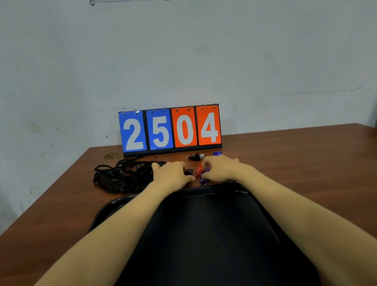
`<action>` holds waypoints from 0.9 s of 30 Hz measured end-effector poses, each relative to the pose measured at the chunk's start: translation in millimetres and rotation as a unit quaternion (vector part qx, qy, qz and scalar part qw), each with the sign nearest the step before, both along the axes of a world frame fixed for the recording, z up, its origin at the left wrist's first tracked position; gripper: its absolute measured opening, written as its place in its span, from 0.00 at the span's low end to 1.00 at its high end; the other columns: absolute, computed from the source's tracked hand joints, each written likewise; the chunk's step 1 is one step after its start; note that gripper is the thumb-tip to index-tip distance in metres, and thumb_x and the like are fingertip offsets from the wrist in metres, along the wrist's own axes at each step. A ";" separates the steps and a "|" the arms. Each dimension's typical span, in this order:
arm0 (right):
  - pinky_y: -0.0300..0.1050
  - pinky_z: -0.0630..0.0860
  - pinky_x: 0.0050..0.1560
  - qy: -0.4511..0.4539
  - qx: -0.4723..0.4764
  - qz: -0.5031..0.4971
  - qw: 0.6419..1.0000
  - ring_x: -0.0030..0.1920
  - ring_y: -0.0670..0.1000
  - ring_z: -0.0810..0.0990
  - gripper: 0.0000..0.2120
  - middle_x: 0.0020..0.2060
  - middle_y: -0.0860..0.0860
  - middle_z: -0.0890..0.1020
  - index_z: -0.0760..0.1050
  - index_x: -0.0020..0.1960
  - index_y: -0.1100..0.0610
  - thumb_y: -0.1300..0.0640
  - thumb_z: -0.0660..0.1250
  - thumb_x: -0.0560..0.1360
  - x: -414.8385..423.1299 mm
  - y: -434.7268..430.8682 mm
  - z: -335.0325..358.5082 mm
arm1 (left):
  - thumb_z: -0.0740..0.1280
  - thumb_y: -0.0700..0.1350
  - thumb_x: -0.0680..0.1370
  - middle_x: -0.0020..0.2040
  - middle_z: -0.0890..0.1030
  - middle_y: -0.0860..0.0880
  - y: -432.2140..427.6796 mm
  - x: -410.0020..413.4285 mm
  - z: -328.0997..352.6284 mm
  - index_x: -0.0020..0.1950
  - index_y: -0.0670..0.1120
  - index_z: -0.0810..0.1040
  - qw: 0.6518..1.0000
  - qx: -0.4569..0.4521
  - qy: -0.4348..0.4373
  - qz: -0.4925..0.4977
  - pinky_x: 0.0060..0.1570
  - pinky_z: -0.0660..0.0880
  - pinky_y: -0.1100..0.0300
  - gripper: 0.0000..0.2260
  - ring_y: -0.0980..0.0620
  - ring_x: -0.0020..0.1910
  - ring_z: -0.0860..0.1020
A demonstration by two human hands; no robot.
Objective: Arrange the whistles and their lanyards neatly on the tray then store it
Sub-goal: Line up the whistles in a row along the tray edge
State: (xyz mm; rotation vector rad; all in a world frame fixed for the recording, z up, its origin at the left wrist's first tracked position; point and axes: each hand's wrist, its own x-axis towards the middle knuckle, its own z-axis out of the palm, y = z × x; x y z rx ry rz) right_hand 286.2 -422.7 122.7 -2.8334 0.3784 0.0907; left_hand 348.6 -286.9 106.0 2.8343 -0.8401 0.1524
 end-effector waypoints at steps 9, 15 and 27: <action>0.57 0.63 0.67 -0.051 -0.084 -0.062 0.993 0.58 0.54 0.76 0.19 0.55 0.53 0.79 0.73 0.59 0.55 0.44 0.65 0.74 2.5 9.8 -7.0 | 0.63 0.53 0.76 0.38 0.76 0.51 -1.8 1.3 3.8 0.40 0.48 0.74 0.999 0.007 0.043 0.029 0.67 0.60 0.47 0.10 0.52 0.46 0.74; 0.53 0.66 0.63 -0.019 -0.041 -0.071 0.996 0.57 0.53 0.76 0.14 0.46 0.52 0.74 0.73 0.58 0.56 0.51 0.66 0.75 0.8 11.5 -1.3 | 0.65 0.51 0.75 0.42 0.76 0.48 -2.2 5.5 6.1 0.40 0.47 0.73 0.987 -0.039 0.138 0.067 0.63 0.61 0.49 0.09 0.50 0.50 0.74; 0.53 0.67 0.63 -0.004 -0.025 -0.055 0.998 0.59 0.53 0.75 0.15 0.56 0.54 0.78 0.73 0.60 0.55 0.52 0.65 0.76 0.0 11.1 -2.2 | 0.60 0.55 0.78 0.51 0.80 0.48 2.5 0.6 -0.1 0.55 0.47 0.78 1.000 0.021 0.006 0.006 0.66 0.62 0.47 0.15 0.49 0.54 0.76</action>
